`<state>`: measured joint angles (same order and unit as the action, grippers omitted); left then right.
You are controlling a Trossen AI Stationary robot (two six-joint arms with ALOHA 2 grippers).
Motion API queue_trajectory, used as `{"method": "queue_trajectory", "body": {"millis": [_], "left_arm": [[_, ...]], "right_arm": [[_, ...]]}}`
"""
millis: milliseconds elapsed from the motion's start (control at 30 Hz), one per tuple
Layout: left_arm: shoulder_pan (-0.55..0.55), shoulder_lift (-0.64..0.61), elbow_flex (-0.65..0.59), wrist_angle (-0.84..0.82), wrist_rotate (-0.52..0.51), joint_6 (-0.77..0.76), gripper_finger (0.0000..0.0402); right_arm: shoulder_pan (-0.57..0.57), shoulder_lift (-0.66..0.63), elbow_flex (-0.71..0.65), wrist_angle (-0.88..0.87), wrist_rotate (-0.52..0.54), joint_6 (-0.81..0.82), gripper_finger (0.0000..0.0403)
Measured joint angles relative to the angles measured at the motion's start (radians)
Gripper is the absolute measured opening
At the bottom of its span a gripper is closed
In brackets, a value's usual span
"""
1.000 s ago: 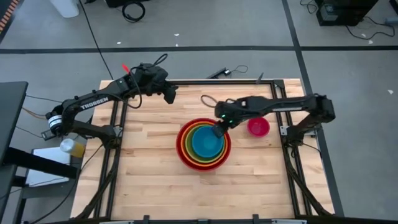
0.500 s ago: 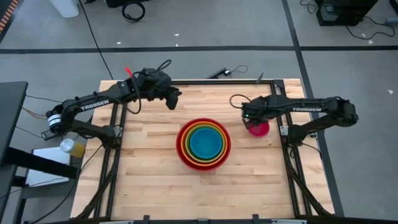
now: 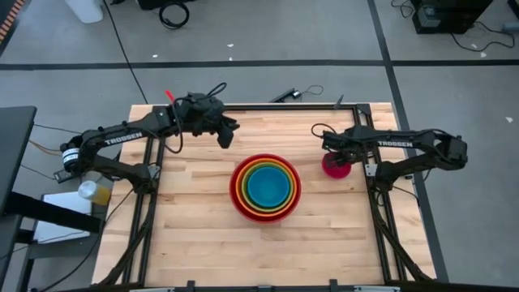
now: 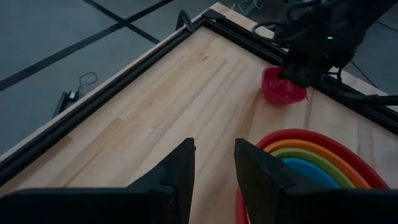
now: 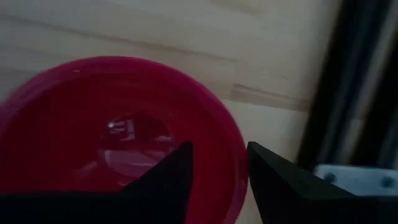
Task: Nest bowls inside each other
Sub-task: Stack the pink bowl on top of the blue bowl
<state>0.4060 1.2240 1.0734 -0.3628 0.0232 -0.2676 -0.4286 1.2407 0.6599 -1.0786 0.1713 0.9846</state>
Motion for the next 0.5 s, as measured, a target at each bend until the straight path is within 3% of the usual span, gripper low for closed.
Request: {"method": "queue_trajectory", "body": {"millis": [167, 333, 500], "left_arm": [[-0.015, 0.000, 0.000, 0.000, 0.000, -0.010, 0.0117], [-0.029, 0.000, 0.000, 0.000, 0.000, -0.019, 0.0117], [-0.030, 0.000, 0.000, -0.001, 0.000, -0.033, 0.0117]], "right_arm": [[-0.036, 0.000, -0.045, 0.075, -0.066, -0.063, 0.0128], [-0.023, -0.009, -0.018, 0.132, -0.160, -0.111, 0.0026], [0.045, -0.051, 0.127, 0.145, -0.172, -0.166, 0.0024]]}}
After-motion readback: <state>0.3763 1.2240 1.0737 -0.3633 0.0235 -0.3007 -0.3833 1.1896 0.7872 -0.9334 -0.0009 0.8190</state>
